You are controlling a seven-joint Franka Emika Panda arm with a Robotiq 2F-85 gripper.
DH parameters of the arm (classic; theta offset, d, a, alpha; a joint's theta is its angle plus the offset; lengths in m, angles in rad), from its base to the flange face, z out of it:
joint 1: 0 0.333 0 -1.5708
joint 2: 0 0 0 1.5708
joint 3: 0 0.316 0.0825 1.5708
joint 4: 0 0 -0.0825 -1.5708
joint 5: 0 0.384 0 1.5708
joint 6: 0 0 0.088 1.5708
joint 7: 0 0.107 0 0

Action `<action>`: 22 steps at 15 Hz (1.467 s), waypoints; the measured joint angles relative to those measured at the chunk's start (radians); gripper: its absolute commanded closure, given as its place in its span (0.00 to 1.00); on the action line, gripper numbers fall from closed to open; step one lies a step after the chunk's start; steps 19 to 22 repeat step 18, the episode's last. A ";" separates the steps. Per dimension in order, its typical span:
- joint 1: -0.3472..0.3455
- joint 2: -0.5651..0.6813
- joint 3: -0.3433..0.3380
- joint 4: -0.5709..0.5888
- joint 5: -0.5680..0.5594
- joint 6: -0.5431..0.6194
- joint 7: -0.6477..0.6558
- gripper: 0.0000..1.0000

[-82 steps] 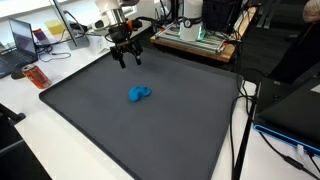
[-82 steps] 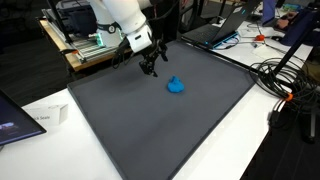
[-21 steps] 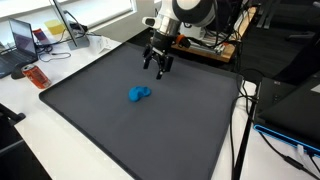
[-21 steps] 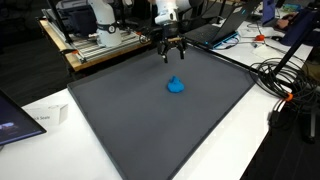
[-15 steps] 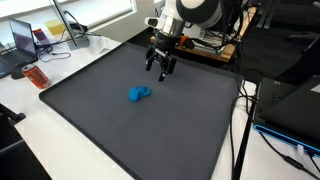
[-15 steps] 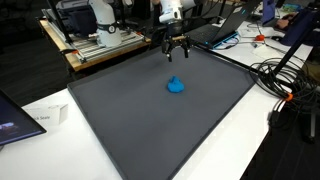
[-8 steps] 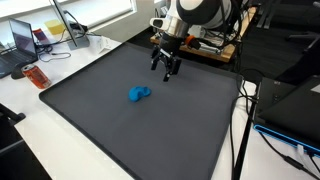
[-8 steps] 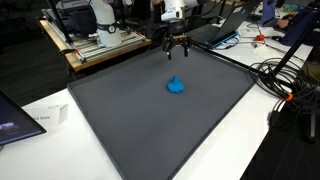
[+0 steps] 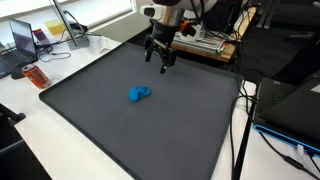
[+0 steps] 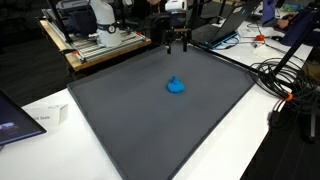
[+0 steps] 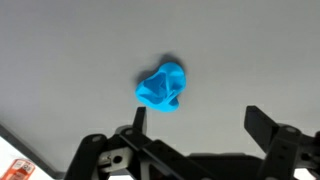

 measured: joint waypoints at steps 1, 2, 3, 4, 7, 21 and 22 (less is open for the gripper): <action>-0.021 0.014 0.018 0.035 0.015 0.029 -0.064 0.00; -0.036 0.029 0.031 0.068 0.023 0.056 -0.117 0.00; -0.040 0.041 0.029 0.103 0.044 0.077 -0.175 0.00; -0.039 0.053 0.022 0.139 0.071 0.091 -0.240 0.00; -0.039 0.094 0.005 0.244 0.143 0.143 -0.414 0.00; -0.013 0.208 -0.065 0.449 0.226 0.236 -0.639 0.00; -0.013 0.208 -0.065 0.449 0.226 0.236 -0.639 0.00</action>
